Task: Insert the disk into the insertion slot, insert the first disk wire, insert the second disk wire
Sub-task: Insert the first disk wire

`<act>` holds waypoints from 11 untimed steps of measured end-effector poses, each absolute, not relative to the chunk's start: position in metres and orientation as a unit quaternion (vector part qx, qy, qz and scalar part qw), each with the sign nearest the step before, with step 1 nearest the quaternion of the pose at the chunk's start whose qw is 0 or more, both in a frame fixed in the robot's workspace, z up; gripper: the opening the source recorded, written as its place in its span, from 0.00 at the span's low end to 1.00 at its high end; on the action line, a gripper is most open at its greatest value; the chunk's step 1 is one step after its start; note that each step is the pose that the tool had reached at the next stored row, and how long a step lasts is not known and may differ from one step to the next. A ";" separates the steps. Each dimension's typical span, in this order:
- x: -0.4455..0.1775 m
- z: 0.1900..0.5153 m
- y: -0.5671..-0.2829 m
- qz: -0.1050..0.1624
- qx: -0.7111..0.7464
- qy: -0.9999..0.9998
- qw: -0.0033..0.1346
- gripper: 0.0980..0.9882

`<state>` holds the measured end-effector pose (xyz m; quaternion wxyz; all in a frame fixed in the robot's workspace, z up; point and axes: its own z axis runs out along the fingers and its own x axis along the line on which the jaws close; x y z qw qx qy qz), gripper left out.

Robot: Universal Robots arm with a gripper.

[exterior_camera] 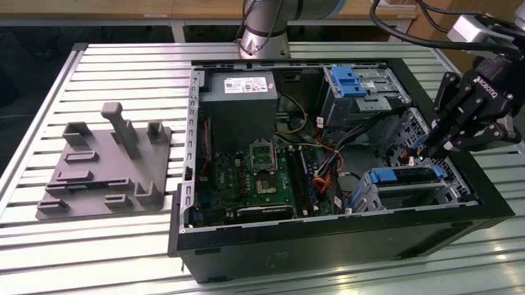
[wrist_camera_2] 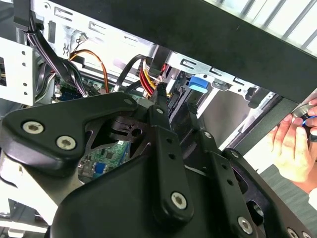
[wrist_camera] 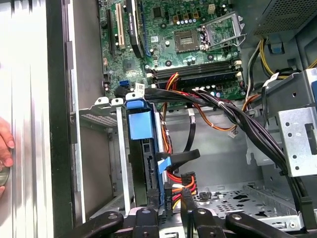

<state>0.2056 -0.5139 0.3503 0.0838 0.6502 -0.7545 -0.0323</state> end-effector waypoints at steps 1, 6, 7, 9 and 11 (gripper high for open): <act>0.205 0.350 -0.514 -0.032 0.650 -0.754 0.084 0.25; 0.205 0.348 -0.514 -0.032 0.650 -0.754 0.084 0.25; 0.205 0.348 -0.514 -0.032 0.650 -0.754 0.084 0.25; 0.204 0.347 -0.514 -0.032 0.650 -0.754 0.084 0.25; 0.204 0.347 -0.514 -0.032 0.650 -0.754 0.084 0.25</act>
